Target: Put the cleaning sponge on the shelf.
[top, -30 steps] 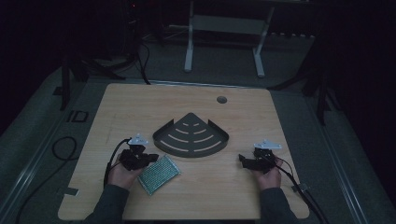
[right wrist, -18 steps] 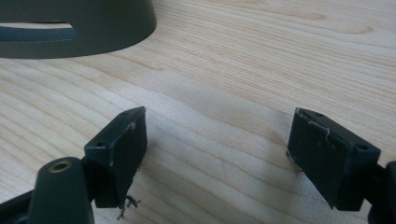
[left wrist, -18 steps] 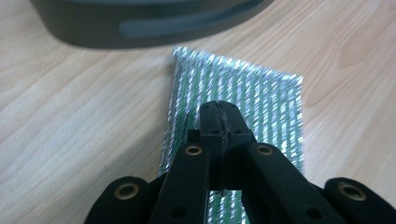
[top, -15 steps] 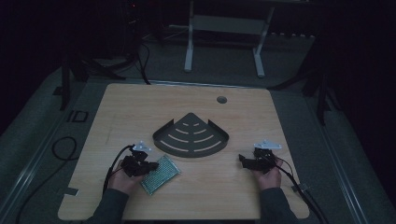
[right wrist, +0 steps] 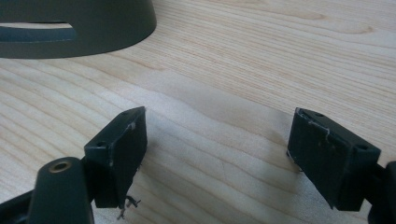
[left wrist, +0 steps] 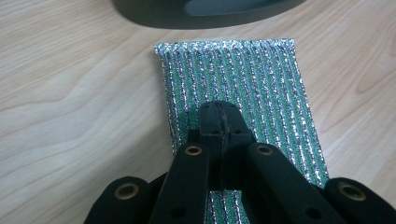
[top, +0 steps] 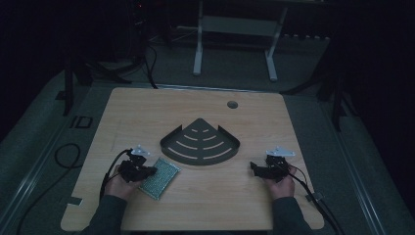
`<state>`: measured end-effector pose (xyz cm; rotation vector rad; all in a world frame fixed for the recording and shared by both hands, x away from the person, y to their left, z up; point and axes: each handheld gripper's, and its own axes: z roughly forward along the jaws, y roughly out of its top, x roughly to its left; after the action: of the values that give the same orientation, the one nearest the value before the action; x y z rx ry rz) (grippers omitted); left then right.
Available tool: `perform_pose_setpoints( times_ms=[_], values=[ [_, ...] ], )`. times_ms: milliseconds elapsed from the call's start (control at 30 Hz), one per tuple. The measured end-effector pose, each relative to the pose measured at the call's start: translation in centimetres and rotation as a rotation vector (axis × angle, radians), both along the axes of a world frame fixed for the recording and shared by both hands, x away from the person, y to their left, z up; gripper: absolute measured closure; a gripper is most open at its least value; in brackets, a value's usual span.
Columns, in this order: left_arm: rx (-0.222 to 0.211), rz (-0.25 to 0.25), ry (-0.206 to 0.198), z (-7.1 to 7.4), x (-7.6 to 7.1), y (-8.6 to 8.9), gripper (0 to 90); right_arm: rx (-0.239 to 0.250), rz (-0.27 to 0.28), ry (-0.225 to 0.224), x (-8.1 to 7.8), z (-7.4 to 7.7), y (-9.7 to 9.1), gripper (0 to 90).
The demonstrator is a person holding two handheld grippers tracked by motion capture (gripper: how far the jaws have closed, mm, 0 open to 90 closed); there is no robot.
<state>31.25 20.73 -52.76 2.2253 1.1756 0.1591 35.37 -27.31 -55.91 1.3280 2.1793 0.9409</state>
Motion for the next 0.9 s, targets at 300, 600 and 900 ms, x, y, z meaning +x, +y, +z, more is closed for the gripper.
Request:
perform_pose_setpoints(
  times_ms=[300,600,900],
  values=[
    [0.003,0.010,0.029,0.5,1.1,1.2,85.4,0.000,0.000,0.001,0.0,0.0,0.0,19.3],
    [0.020,0.016,0.048,2.0,1.8,2.0,81.2,0.001,-0.001,0.000,0.0,0.0,0.0,19.3],
    [0.043,0.027,0.104,1.8,3.1,2.1,80.9,0.001,-0.001,0.000,0.0,0.0,0.0,19.3]
  ],
)
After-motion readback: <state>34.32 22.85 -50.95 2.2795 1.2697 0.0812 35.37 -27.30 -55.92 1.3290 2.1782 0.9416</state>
